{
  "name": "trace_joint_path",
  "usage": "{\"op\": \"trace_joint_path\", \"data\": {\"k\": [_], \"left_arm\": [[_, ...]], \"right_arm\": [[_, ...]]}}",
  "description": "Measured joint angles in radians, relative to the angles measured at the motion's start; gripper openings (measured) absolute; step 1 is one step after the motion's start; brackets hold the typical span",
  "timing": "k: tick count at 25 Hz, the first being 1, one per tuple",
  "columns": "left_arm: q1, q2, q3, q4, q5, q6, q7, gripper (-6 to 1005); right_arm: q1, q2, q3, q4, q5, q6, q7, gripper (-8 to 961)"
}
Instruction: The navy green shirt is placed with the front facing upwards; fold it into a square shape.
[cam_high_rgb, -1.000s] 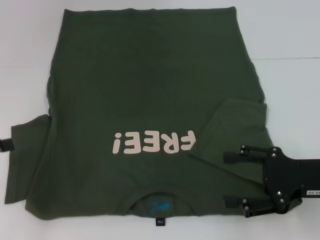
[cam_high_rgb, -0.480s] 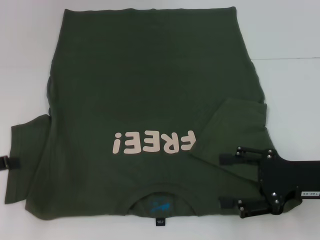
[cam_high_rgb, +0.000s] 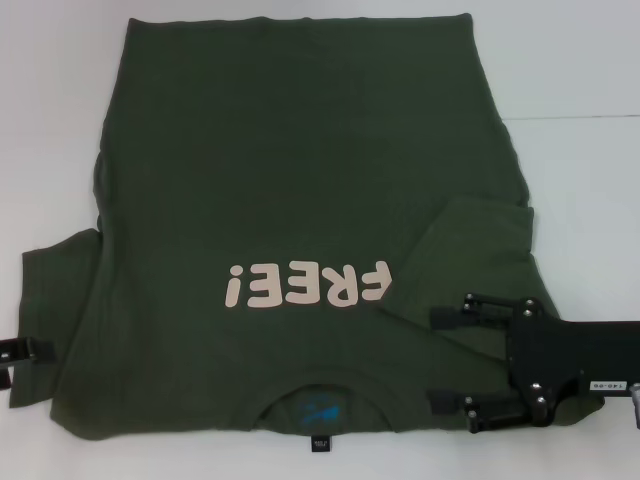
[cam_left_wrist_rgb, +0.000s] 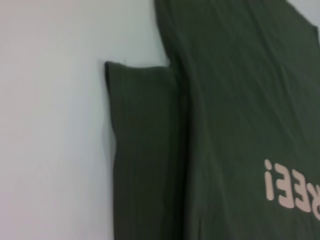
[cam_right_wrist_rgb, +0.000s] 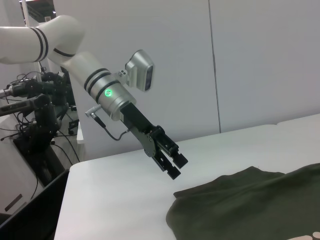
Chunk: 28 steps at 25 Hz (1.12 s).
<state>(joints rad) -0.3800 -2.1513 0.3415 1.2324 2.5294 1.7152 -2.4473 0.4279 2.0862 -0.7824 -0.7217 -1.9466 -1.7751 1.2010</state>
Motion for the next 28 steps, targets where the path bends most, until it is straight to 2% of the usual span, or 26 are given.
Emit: {"op": "trace_joint_path", "data": {"k": [12,28], "left_arm": [[-0.016,0.012,0.005,-0.073,0.050,-0.072,0.012,860],[-0.023,0.011,0.015,-0.106,0.087,-0.106,0.012,860]], "right_arm": [[0.019,0.000,-0.005,0.034,-0.001,0.026,0.002,931],[0.031,0.000,-0.022,0.049,-0.002,0.050,0.001,931]]}}
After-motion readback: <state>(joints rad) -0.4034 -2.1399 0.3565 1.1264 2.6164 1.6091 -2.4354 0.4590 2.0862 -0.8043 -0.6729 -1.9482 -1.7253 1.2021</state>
